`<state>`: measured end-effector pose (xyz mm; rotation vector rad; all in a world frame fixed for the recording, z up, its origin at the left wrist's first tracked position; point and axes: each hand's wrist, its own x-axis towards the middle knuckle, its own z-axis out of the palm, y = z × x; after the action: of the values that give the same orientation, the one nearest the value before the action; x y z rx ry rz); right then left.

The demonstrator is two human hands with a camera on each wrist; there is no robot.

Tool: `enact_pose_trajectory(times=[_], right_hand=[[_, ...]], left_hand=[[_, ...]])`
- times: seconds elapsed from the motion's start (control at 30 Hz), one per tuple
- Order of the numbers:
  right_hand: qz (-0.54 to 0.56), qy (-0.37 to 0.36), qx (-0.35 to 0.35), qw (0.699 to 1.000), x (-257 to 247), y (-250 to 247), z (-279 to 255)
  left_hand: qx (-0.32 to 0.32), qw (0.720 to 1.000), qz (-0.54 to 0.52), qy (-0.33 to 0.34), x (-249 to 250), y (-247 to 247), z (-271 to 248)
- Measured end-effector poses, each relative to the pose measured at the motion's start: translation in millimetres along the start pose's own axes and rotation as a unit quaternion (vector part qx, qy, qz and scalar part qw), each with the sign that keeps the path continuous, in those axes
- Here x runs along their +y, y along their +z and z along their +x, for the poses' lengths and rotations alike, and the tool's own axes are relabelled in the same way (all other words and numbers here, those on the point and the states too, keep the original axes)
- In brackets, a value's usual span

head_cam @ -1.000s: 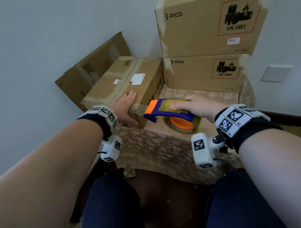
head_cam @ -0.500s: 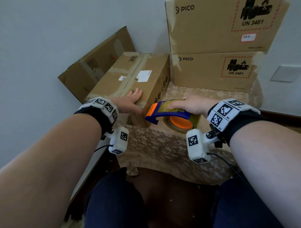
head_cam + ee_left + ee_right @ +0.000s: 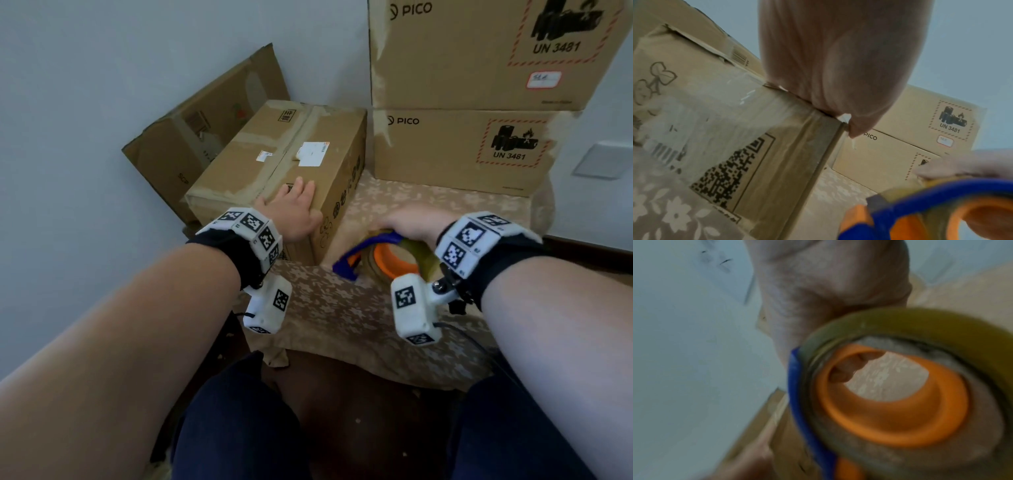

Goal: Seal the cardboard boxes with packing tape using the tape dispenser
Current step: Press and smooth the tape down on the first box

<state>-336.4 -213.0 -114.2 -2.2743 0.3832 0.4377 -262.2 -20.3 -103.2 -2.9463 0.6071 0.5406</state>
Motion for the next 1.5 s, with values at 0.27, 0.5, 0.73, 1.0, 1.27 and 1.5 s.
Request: enact_pose_trajectory(times=[0.27, 0.5, 0.73, 1.0, 1.27, 1.5], right_hand=[[-0.029, 0.034, 0.175, 0.984, 4.1, -27.1, 5.0], [-0.219, -0.006, 0.151, 0.964, 34.2, -3.3, 9.0], [-0.201, -0.009, 0.087, 0.976, 37.6, 1.4, 6.3], [-0.164, -0.077, 0.166, 0.969, 18.7, -1.9, -11.5], [-0.111, -0.149, 0.155, 0.970, -15.1, 7.7, -28.6], [-0.211, -0.184, 0.143, 0.949, -36.2, 12.5, -42.5]], left_hand=[[0.017, 1.000, 0.008, -0.020, 15.4, -1.8, 2.5], [0.044, 0.999, 0.013, -0.026, 18.9, 2.2, 8.2], [0.032, 0.999, 0.029, 0.000, 12.4, -1.5, 5.9], [0.060, 0.993, 0.071, 0.072, -14.4, -16.5, -22.2], [0.081, 0.988, 0.077, 0.103, -12.9, -22.7, -45.1], [0.109, 0.981, 0.080, 0.136, 12.1, -13.5, -48.9]])
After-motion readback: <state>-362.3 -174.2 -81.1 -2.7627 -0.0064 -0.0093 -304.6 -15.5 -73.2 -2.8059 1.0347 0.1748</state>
